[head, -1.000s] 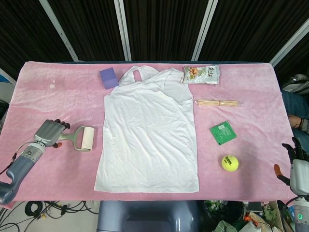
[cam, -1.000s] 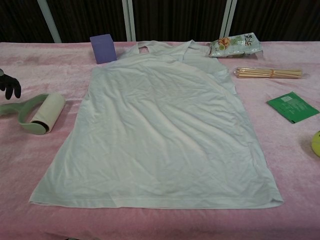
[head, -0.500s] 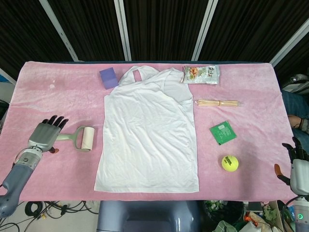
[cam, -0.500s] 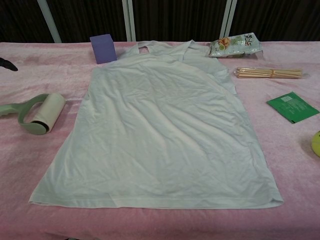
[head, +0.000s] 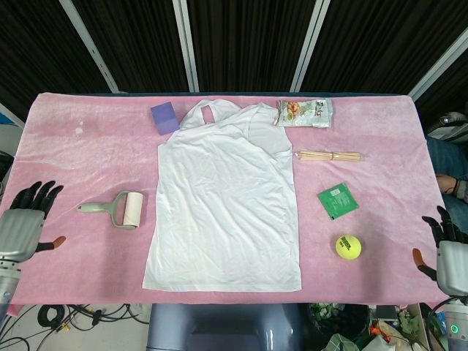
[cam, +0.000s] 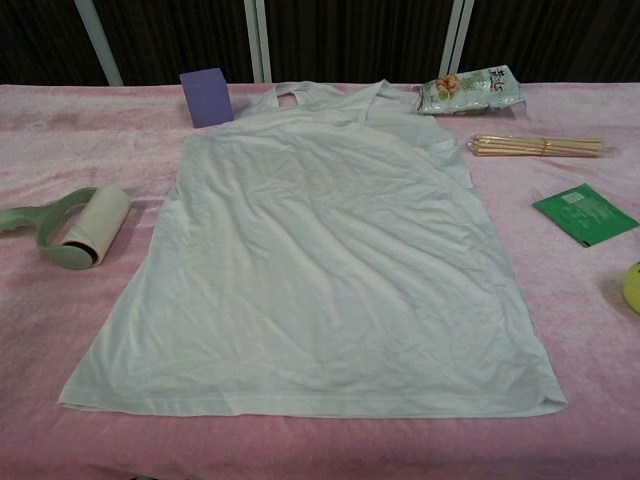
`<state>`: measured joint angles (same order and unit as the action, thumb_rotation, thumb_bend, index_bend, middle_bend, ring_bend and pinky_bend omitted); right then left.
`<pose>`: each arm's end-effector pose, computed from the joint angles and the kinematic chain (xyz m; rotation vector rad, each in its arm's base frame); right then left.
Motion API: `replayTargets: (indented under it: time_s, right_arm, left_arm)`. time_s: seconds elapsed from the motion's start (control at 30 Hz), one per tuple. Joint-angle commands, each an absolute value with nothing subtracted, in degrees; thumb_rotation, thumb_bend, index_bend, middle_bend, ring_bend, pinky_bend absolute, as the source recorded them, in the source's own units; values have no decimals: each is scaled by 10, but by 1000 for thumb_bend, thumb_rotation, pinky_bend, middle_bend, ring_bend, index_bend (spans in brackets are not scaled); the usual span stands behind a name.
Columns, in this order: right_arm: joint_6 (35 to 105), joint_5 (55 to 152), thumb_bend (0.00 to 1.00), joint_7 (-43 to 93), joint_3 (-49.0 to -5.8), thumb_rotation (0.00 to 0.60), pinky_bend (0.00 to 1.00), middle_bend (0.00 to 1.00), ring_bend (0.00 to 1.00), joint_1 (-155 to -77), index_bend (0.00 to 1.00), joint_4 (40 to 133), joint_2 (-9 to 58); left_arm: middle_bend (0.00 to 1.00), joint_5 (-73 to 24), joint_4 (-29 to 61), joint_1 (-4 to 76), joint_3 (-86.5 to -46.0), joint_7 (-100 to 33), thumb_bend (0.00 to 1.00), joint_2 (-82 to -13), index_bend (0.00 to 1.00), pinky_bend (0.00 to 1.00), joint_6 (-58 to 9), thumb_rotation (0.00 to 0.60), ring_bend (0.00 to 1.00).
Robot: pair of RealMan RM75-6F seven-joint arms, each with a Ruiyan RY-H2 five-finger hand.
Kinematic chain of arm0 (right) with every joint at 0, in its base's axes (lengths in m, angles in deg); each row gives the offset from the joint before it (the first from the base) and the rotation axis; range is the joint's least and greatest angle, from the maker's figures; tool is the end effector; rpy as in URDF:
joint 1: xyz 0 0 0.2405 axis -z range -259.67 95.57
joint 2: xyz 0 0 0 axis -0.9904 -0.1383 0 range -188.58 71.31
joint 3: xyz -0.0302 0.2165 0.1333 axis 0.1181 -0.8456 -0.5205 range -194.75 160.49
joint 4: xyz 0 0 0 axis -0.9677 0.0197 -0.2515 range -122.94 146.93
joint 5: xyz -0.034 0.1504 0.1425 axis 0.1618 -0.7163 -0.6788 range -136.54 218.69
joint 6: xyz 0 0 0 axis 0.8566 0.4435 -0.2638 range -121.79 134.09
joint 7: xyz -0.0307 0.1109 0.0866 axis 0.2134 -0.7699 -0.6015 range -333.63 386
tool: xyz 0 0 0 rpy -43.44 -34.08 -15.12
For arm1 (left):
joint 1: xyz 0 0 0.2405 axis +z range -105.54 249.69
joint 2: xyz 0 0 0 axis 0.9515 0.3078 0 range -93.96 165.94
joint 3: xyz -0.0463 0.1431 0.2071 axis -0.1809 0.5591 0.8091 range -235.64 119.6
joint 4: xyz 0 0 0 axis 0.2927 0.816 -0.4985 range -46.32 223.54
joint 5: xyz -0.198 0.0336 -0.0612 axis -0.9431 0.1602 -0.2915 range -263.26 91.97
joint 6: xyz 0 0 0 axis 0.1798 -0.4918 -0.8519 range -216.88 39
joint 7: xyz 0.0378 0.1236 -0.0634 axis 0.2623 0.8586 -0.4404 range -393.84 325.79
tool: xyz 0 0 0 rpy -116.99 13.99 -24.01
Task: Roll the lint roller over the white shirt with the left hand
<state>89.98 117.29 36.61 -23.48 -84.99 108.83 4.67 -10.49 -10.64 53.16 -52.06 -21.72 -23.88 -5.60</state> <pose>-0.3211 -0.1801 0.1701 1.2540 -0.8932 0.7326 -0.2876 0.2186 0.1590 -1.5225 -0.8155 -0.7261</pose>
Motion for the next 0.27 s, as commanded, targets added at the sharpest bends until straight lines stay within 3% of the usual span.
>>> replayTargets:
  time_s: [0.03,0.27]
  right_arm:
    - [898,1188,265,360,-229,600,268,55,232,-853,236,1084,44]
    - [900,1224,265,350,-217,600,264,55,232,-855,236,1069,41]
  left_arm:
    - [79,-62,-65,583,-494,-273,119,-252,129,18,-18,600,0]
    - [72,-25,-63,604,-501,-288,119,-253,130,19,10,600,0]
